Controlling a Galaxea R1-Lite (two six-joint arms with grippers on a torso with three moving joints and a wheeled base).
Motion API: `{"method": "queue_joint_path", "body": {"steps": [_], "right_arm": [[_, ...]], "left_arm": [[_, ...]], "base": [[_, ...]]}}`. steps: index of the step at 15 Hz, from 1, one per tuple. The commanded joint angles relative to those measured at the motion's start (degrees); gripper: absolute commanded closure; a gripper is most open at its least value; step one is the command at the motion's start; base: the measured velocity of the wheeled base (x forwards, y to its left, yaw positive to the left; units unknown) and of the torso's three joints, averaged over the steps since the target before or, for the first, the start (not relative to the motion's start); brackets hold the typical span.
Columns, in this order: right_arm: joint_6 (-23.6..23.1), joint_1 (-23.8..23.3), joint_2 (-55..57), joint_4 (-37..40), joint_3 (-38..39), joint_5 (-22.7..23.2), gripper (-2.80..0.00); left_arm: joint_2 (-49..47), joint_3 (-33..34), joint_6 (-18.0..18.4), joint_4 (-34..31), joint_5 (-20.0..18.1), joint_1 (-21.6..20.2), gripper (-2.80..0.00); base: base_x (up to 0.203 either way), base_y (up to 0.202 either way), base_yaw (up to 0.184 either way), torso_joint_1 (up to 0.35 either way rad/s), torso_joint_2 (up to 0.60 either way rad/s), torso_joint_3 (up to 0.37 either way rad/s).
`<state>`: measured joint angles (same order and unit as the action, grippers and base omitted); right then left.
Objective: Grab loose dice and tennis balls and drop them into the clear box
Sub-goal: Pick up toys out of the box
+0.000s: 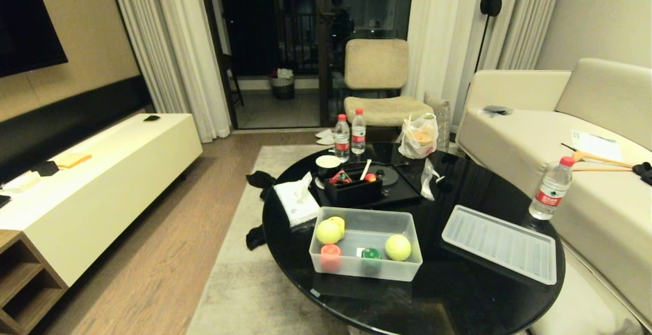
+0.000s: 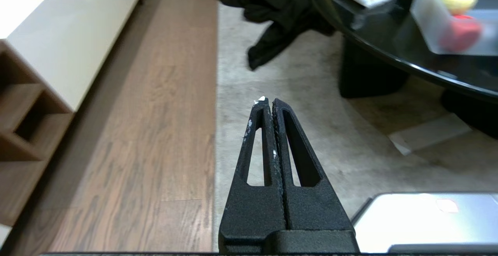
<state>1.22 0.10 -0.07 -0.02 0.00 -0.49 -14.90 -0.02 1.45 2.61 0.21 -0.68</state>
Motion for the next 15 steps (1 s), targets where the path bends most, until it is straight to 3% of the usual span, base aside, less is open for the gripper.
{"method": "queue_joint_path", "body": {"steps": [1,2,7,11,15], "right_arm": [[0.0,0.1,0.1,0.0,0.1,0.0,0.00],[0.0,0.1,0.1,0.0,0.1,0.0,0.00],[0.1,0.1,0.1,0.0,0.1,0.0,0.00],[0.1,0.1,0.1,0.0,0.1,0.0,0.00],[0.1,0.1,0.1,0.0,0.1,0.0,0.00]], "left_arm": [[3.4,0.1,0.8,-0.9,-0.5,-0.3,0.00],[4.9,0.1,2.1,-1.4,-1.2,1.6,0.00],[15.3,0.1,5.2,-2.7,-2.6,1.1,0.00],[14.8,0.1,-1.8,-2.5,-0.2,1.0,0.00],[14.8,0.1,-2.0,-2.5,-0.2,1.0,0.00]], "base": [[0.000,0.000,0.000,0.000,0.00,0.000],[0.000,0.000,0.000,0.000,0.00,0.000],[0.000,0.000,0.000,0.000,0.00,0.000],[0.000,0.000,0.000,0.000,0.00,0.000],[0.000,0.000,0.000,0.000,0.00,0.000]]}}
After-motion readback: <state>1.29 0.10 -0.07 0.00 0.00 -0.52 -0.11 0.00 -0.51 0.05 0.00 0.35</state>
